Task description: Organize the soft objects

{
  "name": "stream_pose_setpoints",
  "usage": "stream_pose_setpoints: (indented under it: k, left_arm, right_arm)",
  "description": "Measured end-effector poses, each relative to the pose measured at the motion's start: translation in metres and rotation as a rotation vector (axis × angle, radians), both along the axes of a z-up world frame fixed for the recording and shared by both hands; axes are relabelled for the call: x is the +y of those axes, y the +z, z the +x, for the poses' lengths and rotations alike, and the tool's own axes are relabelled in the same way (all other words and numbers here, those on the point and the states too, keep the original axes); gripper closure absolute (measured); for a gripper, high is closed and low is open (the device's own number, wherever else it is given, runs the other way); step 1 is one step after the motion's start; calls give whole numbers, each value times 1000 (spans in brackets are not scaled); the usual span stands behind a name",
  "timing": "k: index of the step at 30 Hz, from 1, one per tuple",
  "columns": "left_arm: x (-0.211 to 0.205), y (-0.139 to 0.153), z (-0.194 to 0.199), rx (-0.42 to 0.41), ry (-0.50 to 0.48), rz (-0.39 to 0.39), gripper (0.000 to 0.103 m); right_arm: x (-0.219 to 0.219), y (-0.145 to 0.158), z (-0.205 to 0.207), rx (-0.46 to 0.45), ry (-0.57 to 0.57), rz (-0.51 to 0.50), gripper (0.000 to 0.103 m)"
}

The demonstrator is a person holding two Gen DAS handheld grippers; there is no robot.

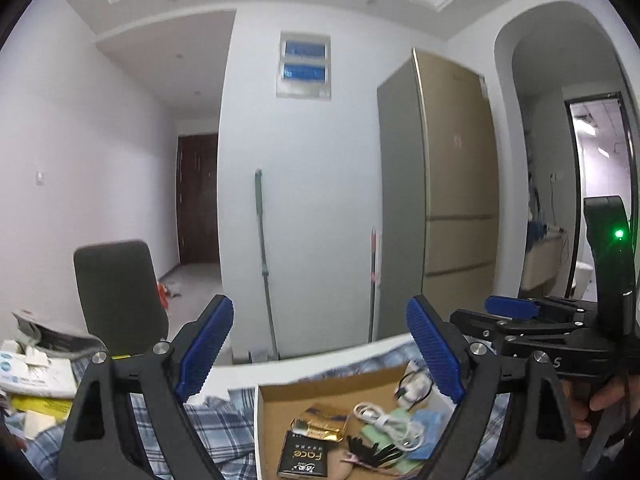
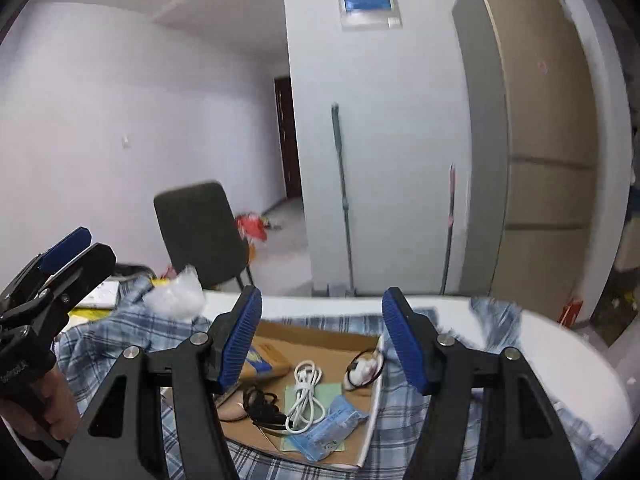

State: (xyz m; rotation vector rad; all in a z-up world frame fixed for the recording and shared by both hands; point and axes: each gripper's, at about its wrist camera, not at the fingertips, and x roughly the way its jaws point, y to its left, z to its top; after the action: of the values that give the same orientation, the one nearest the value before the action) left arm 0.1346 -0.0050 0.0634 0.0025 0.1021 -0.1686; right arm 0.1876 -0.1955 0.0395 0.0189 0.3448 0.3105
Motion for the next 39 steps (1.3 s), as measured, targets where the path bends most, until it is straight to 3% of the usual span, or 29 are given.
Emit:
stream_pose_setpoints:
  k: [5,7,12,14,19,28,39]
  left_arm:
    - [-4,15,-43,-51,6,22,13]
    - [-5,15,-59,-54,-3,17,13]
    - [-6,4,-103,-70,4,1,12]
    - [-5,-4,-118,-63,0,-5,0]
    - [-3,-24,-133,-31,2,-22,0]
    - [-8,-63,-127,12,23,54,0]
    - [-6,-72,-124,26,37,52,0]
  right_arm:
    - [-6,21,-49,-51,20,-4,40]
    - [-8,21,-68,-66,39,13,35]
    - [-9,6,-104,-124,49,-6,6]
    - [-10,-3,-110,-107,40,-5,1]
    - [-21,-26,-125,-129,11,24,1]
    - [-26,-66,-131,-167,-20,13,1]
    - [-14,-76,-135,-166,-1,-53,1]
